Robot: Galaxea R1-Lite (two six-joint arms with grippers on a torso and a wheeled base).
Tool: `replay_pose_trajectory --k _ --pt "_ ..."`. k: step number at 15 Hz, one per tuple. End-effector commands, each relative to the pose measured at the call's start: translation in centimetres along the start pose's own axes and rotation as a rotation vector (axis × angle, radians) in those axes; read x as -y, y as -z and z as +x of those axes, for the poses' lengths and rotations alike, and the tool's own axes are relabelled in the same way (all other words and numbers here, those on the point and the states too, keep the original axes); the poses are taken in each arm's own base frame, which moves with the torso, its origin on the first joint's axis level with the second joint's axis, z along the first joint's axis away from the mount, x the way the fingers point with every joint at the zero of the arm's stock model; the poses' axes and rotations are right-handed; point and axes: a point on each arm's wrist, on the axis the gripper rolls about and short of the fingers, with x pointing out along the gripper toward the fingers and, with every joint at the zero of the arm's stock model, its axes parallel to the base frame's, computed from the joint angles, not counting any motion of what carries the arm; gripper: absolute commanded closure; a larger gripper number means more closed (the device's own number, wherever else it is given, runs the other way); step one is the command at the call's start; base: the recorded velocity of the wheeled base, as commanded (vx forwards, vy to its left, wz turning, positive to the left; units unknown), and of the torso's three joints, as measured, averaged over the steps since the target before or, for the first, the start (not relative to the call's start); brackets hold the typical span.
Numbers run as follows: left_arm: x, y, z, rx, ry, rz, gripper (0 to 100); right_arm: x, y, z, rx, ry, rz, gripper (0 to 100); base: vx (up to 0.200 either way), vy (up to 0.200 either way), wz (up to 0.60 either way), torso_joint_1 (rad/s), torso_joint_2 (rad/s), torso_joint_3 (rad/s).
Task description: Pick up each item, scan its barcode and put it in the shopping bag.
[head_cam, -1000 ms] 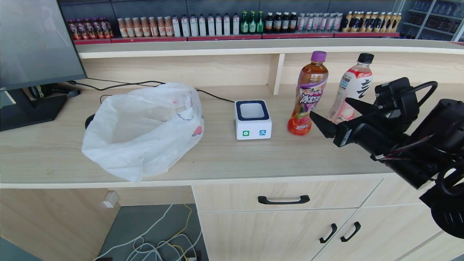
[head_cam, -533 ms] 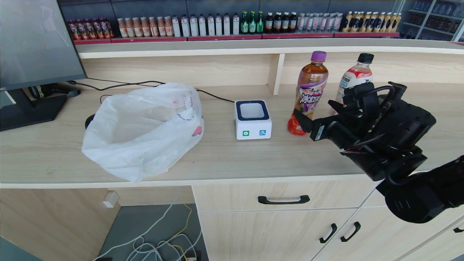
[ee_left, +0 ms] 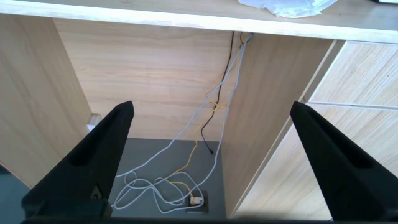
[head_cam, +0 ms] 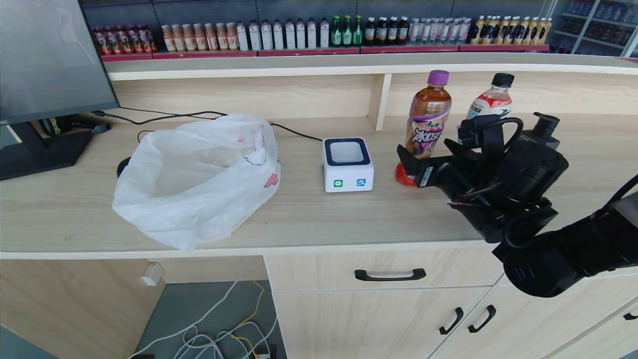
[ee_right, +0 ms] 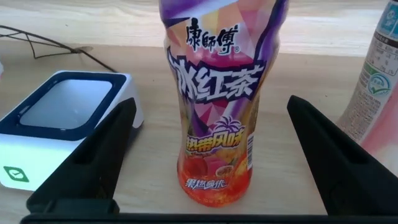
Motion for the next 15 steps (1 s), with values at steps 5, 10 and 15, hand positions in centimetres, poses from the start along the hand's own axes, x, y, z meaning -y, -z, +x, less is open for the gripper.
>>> replay_pose_trajectory --k 5,10,15 --pt "0.0 0.0 0.0 0.0 0.0 0.0 0 -0.7 0.1 0.0 -0.005 0.053 0.048 0 0.0 0.0 0.0 0.0 0.0 0.0" --pt "0.0 0.0 0.0 0.0 0.0 0.0 0 -0.9 -0.4 1.5 0.044 0.065 0.062 0 0.0 0.0 0.0 0.0 0.0 0.0" --pt "0.0 0.0 0.0 0.0 0.0 0.0 0 -1.2 0.0 2.5 0.053 0.098 0.069 0 0.0 0.0 0.0 0.0 0.0 0.0"
